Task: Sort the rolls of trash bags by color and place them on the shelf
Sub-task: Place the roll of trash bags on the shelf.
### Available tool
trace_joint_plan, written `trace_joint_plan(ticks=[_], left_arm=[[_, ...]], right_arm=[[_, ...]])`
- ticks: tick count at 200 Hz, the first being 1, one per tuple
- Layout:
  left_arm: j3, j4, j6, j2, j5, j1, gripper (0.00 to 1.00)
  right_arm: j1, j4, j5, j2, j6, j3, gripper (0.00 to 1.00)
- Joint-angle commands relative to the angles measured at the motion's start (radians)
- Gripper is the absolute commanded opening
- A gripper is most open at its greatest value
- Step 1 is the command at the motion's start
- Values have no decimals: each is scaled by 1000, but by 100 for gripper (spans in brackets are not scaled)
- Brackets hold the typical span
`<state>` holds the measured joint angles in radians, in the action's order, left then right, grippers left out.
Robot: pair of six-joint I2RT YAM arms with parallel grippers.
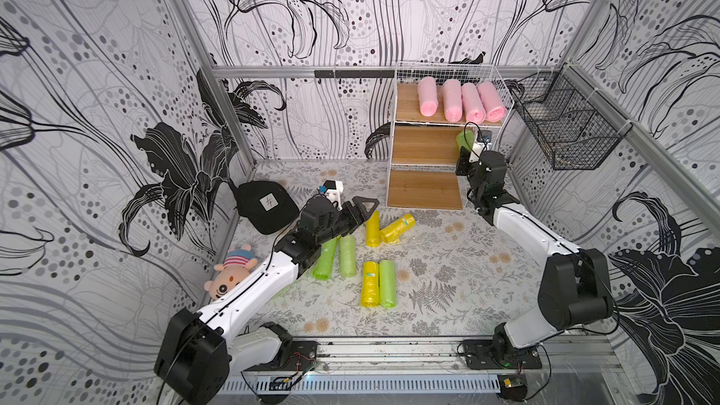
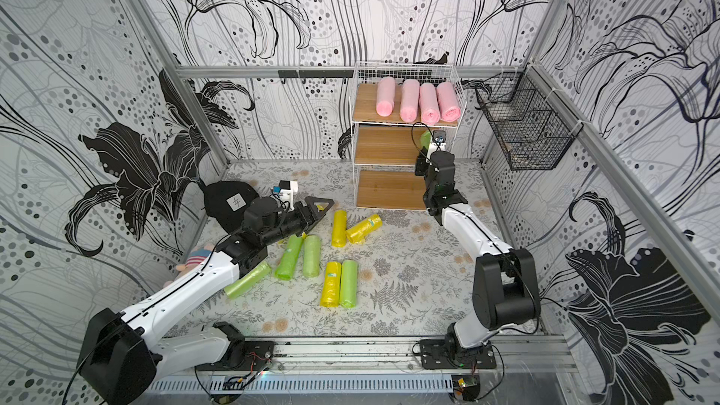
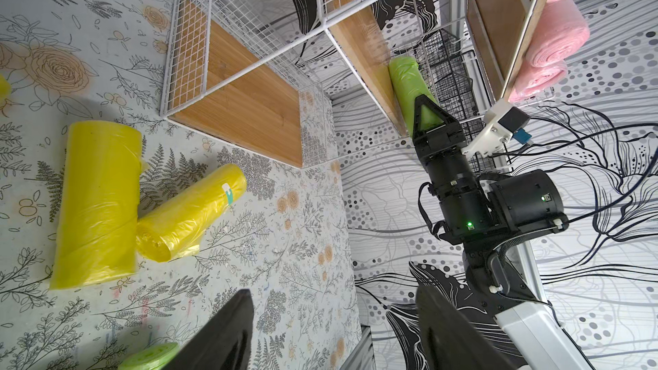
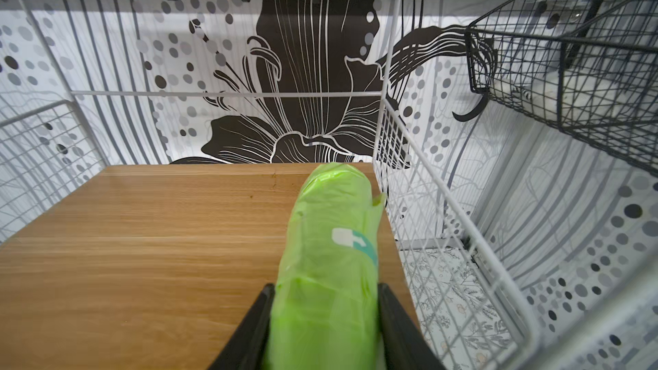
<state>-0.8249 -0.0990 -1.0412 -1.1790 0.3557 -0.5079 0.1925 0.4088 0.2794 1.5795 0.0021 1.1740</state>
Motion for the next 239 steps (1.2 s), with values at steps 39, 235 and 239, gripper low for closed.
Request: trace_joint_plan(ticks=[39, 235, 239], left_arm=[[-6, -14, 15, 14, 18, 5, 75], [15, -28, 4, 5, 46, 5, 75], [15, -28, 3, 4, 46, 5, 75]], right_arm=[[-25, 63, 75, 86, -83, 83, 43], [-42, -15, -148, -146, 102, -108, 91], [-42, -19, -154, -154, 108, -114, 92]])
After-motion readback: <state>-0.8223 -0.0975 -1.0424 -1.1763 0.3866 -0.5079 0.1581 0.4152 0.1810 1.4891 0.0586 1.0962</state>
